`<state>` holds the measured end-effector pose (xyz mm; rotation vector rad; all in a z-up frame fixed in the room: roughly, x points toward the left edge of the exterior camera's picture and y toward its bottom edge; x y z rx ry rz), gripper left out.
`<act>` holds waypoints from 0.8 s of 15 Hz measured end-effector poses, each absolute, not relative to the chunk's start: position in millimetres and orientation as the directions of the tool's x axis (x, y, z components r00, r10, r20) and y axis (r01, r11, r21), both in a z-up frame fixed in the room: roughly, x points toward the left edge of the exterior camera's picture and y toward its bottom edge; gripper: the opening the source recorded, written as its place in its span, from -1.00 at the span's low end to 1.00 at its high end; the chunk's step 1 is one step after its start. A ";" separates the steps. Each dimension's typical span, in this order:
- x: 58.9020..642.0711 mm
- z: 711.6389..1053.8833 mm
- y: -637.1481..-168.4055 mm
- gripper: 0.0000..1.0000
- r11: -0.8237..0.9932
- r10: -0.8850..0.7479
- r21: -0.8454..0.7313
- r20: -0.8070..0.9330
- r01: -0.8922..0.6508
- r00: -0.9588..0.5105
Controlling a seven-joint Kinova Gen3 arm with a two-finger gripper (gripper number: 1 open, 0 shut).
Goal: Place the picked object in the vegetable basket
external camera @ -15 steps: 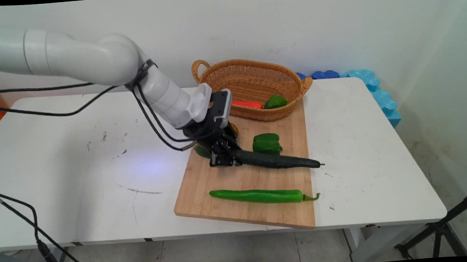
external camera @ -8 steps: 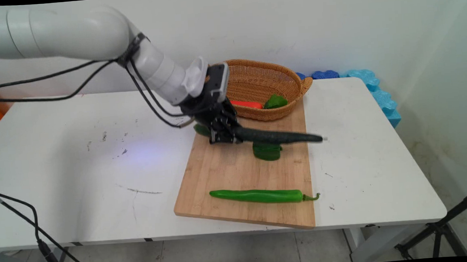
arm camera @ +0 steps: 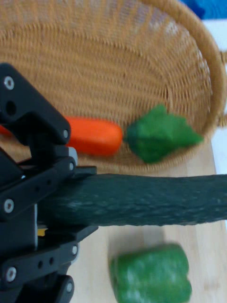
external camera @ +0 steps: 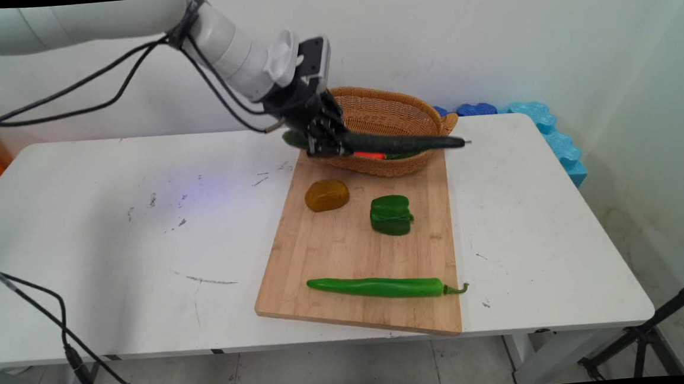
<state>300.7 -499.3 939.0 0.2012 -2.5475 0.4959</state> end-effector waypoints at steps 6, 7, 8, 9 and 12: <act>319.8 943.9 -545.5 -1.00 0.889 -0.048 -0.372 0.501 -0.266 -0.864; 323.5 942.7 -555.1 -1.00 0.883 -0.052 -0.383 0.495 -0.272 -0.867; 327.3 940.4 -564.4 -1.00 0.877 -0.057 -0.393 0.489 -0.278 -0.871; 330.2 937.4 -573.6 -1.00 0.872 -0.060 -0.401 0.482 -0.281 -0.874; 337.6 926.5 -596.9 -1.00 0.861 -0.063 -0.422 0.465 -0.284 -0.883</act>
